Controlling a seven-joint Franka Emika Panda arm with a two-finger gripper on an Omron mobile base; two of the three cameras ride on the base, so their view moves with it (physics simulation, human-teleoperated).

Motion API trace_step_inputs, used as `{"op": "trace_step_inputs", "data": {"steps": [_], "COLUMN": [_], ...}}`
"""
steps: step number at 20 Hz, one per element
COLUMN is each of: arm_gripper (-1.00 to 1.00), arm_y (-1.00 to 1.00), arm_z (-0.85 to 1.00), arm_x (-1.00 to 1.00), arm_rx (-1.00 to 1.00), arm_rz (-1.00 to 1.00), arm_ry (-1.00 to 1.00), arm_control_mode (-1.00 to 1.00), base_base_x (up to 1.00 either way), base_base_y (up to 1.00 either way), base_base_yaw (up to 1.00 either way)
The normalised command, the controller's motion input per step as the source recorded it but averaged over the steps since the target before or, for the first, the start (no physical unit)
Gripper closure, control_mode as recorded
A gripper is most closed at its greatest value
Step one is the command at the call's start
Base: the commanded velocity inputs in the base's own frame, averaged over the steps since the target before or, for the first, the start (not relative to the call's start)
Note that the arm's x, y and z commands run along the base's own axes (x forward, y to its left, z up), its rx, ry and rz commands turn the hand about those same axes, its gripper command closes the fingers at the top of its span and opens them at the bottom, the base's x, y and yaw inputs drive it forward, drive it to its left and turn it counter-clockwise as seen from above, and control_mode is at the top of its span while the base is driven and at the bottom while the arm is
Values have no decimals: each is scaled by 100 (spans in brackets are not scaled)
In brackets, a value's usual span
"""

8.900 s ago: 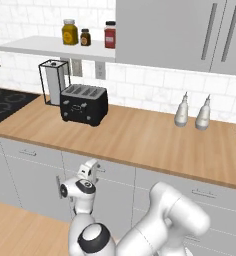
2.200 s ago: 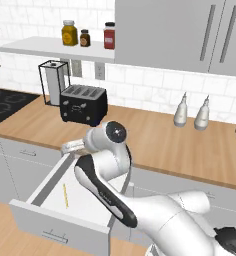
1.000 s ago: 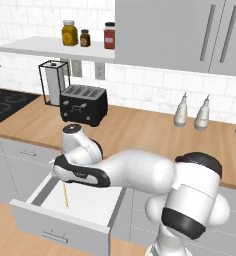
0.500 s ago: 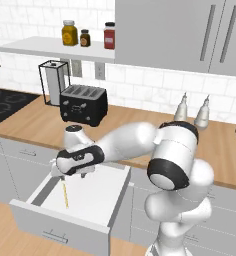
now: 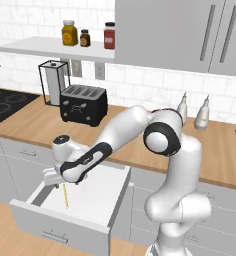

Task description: Take a straw from the drawer in front and place it inside the glass cup on the dining counter.

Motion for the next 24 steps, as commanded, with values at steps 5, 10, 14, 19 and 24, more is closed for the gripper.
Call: {"op": "trace_step_inputs", "data": {"steps": [5,10,14,19,24], "arm_gripper": [-100,-100,-100,-100,-100], "arm_y": [2,0,-8,-29,-8], "arm_z": [-42,-26,-27,-33,-29], "arm_x": [12,31,38,29,18], "arm_rx": [-3,0,0,0,0], "arm_rz": [0,0,0,-2,-2], "arm_ry": [0,0,0,0,0], "arm_control_mode": [-100,-100,-100,-100,-100], "base_base_x": [0,0,0,0,0], "base_base_y": [0,0,0,0,0], "base_base_yaw": [0,0,0,0,0]}}
